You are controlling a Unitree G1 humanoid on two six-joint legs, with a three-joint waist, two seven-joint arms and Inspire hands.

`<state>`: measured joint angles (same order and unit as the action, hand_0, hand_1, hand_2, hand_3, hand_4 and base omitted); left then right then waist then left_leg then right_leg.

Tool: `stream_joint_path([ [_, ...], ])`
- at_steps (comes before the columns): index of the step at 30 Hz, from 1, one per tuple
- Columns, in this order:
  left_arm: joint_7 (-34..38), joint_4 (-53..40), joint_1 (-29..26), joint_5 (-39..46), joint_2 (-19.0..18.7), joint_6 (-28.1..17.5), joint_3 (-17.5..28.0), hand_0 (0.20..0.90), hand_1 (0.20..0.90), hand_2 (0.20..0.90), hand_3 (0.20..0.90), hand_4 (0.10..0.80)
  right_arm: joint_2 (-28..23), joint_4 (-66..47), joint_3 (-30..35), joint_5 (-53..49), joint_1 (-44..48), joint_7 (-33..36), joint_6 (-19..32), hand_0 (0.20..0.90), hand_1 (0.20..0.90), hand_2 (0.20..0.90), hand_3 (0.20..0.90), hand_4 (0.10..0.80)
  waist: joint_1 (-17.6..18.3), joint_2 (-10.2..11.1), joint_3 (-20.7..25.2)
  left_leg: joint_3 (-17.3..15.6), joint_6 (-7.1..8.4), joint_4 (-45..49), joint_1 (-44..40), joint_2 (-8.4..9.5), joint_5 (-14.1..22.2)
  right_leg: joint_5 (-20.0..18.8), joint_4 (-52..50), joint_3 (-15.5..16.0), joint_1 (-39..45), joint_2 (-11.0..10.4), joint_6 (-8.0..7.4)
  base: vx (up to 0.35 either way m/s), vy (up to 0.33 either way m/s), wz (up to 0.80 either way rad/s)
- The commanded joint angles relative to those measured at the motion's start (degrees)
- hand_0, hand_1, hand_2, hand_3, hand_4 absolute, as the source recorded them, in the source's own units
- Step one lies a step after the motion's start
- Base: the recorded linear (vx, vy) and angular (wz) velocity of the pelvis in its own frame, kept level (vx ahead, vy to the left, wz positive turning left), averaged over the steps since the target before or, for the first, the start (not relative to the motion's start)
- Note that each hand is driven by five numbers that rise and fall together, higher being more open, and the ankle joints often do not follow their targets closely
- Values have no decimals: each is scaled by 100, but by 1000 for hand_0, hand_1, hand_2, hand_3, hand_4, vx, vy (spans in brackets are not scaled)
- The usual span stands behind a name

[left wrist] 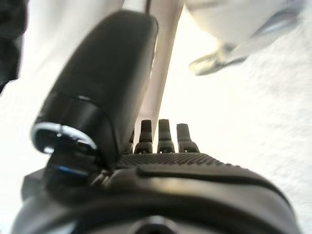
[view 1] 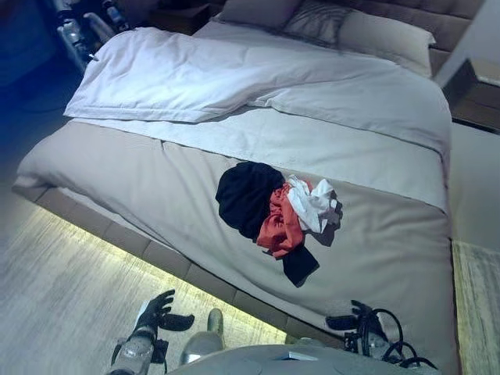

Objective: Pick up the clothes from the bed and place them into the basket

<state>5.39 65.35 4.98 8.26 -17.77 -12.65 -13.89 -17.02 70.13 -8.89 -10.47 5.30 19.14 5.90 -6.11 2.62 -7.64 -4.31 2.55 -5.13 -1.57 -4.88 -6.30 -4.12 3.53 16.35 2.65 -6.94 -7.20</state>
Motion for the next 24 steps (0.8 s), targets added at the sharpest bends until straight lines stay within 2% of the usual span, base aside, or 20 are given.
stream_joint_path([
  [1, 126, -65, -131, -345, -170, -260, -108, 900, 900, 900, 900, 800, -1053, -702, -10, 505, 878, 373, 139, 900, 900, 900, 900, 800, -392, 49, -191, -38, -8, 187, 388, 56, 195, 270, -738, 82, -333, 31, 102, 17, -112, -1],
  [6, -41, -326, -268, -292, -473, -247, -7, 900, 900, 900, 900, 800, -1545, -1263, -303, 883, 1448, 732, 23, 900, 900, 900, 900, 800, -654, 37, -388, 220, 83, 394, 774, 11, 179, 338, -782, 346, -472, 18, 167, -39, -104, 15],
  [12, -86, -396, -643, -26, -752, -213, -120, 900, 900, 900, 900, 800, -1834, -1090, -688, 568, 2750, 484, -12, 900, 900, 900, 900, 800, -868, -81, -813, 455, 137, 788, 1323, 44, 227, 347, -1004, 527, -883, -86, 202, -68, -64, 19],
  [16, -86, -411, -839, 269, -807, -274, -205, 900, 900, 900, 900, 800, -2092, -719, -892, 401, 3591, 267, -98, 900, 900, 900, 900, 800, -982, -231, -1155, 532, 156, 1350, 1976, 101, 279, 369, -1385, 587, -1435, -232, 294, -92, -6, 9],
  [19, -10, -475, -876, 407, -797, -320, -234, 900, 900, 900, 900, 800, -2218, -376, -971, 348, 4051, 292, -456, 900, 900, 900, 900, 800, -1069, -339, -1330, 563, 121, 1728, 2493, 149, 288, 420, -1788, 629, -1932, -370, 365, -20, -20, 13],
  [20, 19, -530, -874, 459, -801, -320, -230, 900, 900, 900, 900, 800, -2257, -234, -999, 351, 4202, 382, -700, 900, 900, 900, 900, 800, -1117, -379, -1373, 619, 142, 1883, 2635, 142, 447, 615, -2043, 559, -2095, -389, 337, 57, -52, 19],
  [21, 24, -536, -875, 467, -799, -319, -227, 900, 900, 900, 900, 800, -2259, -223, -1004, 348, 4219, 383, -727, 900, 900, 900, 900, 800, -1121, -379, -1374, 618, 141, 1913, 2663, 143, 462, 637, -2081, 553, -2126, -396, 341, 59, -62, 12],
  [24, 83, -804, -833, 628, -864, -329, -127, 900, 900, 900, 900, 800, -2420, 179, -1033, 208, 4557, 487, -1291, 900, 900, 900, 900, 800, -1278, -536, -1542, 744, 11, 2417, 3249, 242, 492, 920, -2980, 549, -2756, -553, 462, -21, -36, 20],
])
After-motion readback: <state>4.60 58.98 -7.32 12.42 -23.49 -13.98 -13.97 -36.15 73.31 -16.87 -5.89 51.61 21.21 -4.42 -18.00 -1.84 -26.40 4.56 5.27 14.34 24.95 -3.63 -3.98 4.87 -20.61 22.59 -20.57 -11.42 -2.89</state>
